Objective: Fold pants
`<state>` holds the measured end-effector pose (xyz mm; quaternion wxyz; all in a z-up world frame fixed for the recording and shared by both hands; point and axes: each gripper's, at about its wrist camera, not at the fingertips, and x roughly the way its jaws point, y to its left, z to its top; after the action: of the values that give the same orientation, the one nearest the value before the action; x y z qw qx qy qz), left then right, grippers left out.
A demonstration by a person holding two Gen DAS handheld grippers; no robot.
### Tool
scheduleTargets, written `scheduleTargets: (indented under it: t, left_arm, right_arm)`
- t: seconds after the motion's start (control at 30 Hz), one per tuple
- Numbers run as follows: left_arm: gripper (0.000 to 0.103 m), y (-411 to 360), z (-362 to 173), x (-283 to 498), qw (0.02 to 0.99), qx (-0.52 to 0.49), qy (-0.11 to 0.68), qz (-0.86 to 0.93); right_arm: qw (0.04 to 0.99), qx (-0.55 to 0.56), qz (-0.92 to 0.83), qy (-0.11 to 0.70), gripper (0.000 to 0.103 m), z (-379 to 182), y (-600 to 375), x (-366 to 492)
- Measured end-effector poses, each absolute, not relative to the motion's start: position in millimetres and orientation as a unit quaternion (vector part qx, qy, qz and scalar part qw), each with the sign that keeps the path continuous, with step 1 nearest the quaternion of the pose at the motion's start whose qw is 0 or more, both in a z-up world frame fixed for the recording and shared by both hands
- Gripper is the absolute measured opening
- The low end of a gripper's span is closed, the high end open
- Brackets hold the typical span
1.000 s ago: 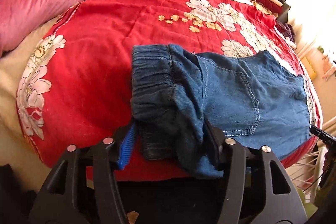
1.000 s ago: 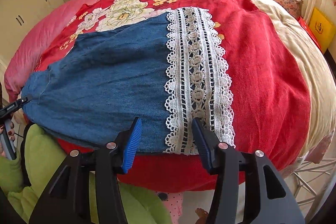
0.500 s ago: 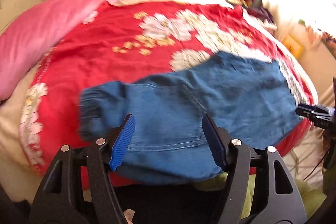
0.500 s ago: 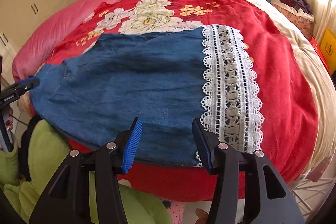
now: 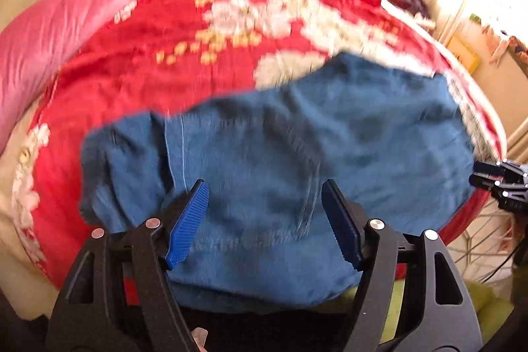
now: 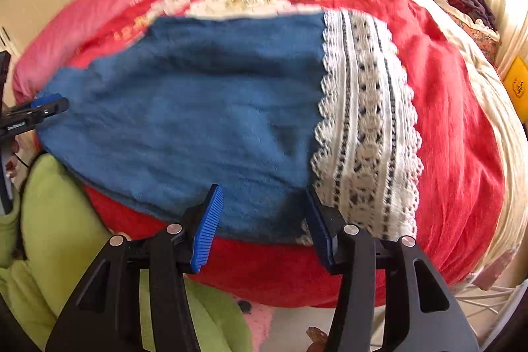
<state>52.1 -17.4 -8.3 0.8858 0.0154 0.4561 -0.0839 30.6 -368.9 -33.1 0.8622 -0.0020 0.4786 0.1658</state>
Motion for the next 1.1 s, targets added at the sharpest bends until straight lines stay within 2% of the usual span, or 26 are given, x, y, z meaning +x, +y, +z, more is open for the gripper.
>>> scheduleTargets:
  t: [0.2,0.4,0.77,0.8,0.83,0.9,1.1]
  left_arm:
    - [0.063,-42,15,85,0.891,0.030,0.439,-0.107]
    - [0.063,-72,16,131,0.882,0.036,0.448,-0.145]
    - [0.063,-98,-37,196,0.844,0.002,0.507,-0.178]
    - [0.055,-99,-40,197,0.842,-0.001,0.509,-0.180]
    - [0.025,-102,-43,198,0.839,-0.007,0.512,-0.183]
    - [0.007,-102,-42,198,0.836,-0.029,0.512,-0.195]
    - [0.006,-94,-21,190,0.860,-0.042,0.468,-0.199]
  right_arm:
    - [0.874,0.001,0.175,0.454,0.052,-15,-365,49]
    - [0.876,-0.009,0.175,0.449,0.052,-9,-359,76]
    - [0.868,0.016,0.159,0.470,0.053,-34,-374,85]
    - [0.868,0.019,0.159,0.470,0.053,-35,-375,85]
    - [0.868,0.021,0.159,0.470,0.053,-36,-376,86]
    - [0.868,0.023,0.159,0.471,0.053,-36,-376,86]
    - [0.868,0.022,0.158,0.470,0.053,-37,-376,85]
